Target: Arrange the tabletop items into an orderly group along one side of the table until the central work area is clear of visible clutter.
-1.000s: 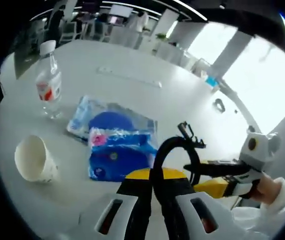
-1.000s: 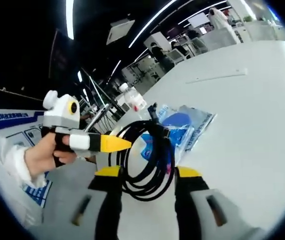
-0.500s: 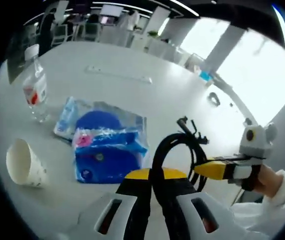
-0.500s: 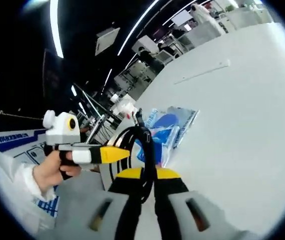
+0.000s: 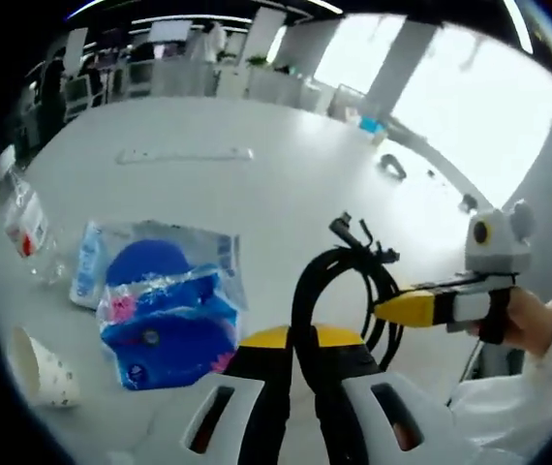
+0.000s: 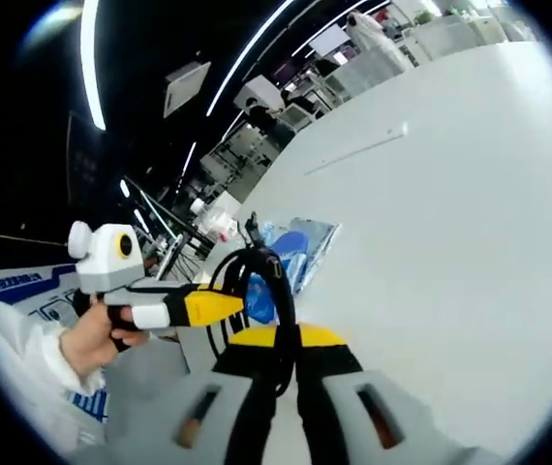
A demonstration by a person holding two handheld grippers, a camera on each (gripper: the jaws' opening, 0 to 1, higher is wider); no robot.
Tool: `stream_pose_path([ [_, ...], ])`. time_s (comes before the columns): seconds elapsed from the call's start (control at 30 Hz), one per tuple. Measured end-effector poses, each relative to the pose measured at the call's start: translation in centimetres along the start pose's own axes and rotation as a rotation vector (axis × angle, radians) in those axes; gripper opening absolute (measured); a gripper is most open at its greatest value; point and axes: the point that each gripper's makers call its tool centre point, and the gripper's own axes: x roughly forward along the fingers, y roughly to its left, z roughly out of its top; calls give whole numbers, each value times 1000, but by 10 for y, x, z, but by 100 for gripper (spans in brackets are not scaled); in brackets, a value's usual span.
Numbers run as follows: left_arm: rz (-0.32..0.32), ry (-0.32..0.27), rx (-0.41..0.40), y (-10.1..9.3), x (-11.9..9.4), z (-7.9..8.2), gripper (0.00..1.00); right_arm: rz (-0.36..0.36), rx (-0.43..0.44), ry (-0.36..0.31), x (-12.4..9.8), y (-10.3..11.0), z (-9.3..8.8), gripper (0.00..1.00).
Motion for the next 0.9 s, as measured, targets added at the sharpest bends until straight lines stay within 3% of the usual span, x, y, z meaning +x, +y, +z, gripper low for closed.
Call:
stream_pose_path([
  [0.3,-34,45,22,-18,32,-5,2,-98,0,-7,-18,-30,2,3],
  [0.5,-41,72,89,-30,45,-9,2,-142,34,-13,-26,-48,-2,3],
  [0.9,13,126,118,-12,62,-24,3,-173,6,40,-8,-60,-11,3],
])
